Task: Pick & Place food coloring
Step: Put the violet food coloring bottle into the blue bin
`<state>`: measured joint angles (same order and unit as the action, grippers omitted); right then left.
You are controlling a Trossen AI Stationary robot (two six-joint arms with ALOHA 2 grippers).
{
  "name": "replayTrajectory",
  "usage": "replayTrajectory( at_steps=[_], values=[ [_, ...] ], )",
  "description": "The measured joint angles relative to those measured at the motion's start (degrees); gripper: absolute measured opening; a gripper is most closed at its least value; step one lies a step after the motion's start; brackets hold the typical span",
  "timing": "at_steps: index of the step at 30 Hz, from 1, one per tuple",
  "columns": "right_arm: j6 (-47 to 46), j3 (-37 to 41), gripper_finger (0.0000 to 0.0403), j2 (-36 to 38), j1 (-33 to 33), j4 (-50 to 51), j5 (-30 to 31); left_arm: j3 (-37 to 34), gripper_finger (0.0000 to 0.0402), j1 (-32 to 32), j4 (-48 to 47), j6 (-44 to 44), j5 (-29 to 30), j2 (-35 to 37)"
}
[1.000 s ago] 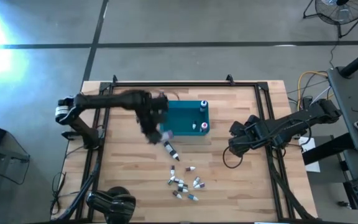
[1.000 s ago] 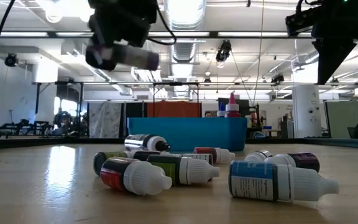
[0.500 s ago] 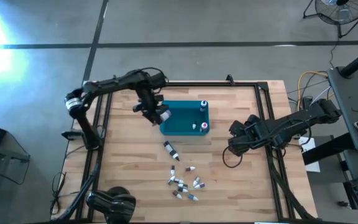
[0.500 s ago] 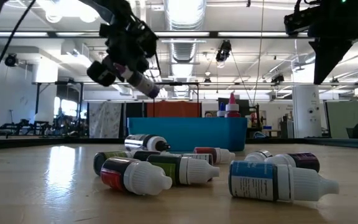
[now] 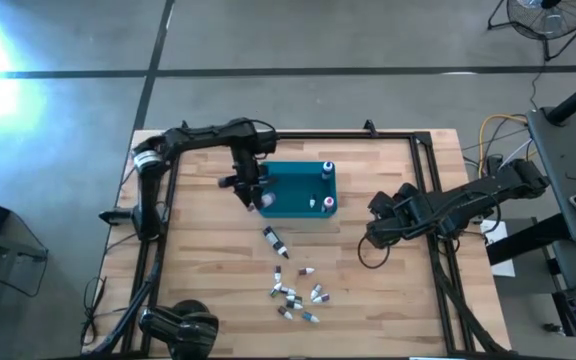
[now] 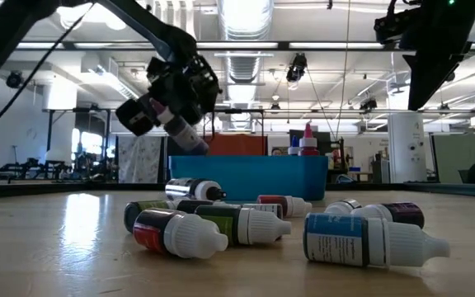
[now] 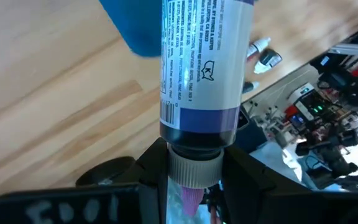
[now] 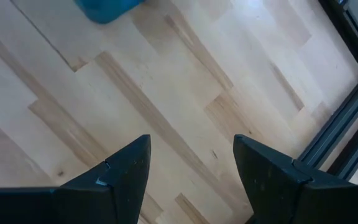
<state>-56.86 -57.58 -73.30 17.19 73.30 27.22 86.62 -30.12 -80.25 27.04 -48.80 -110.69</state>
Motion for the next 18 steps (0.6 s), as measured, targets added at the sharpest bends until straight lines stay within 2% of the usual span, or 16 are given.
replayTrajectory(
  at_steps=[8, 13, 18],
  values=[
    [-0.25, 0.00, 0.0224, 0.02, 0.00, -0.35, 0.01, 5.55, 0.0081, -0.64, -9.96, -5.30, -1.29, -7.50],
    [-3.21, 0.00, 0.0224, 0.02, 0.04, -0.39, 1.63, 8.43, 0.0081, -1.73, -9.74, -0.37, -4.77, -9.54],
    [-5.55, 0.07, 0.0224, 0.02, 0.04, -0.37, 2.97, 10.73, 0.0081, -2.17, -9.76, 2.01, -4.19, -11.68]
  ],
)
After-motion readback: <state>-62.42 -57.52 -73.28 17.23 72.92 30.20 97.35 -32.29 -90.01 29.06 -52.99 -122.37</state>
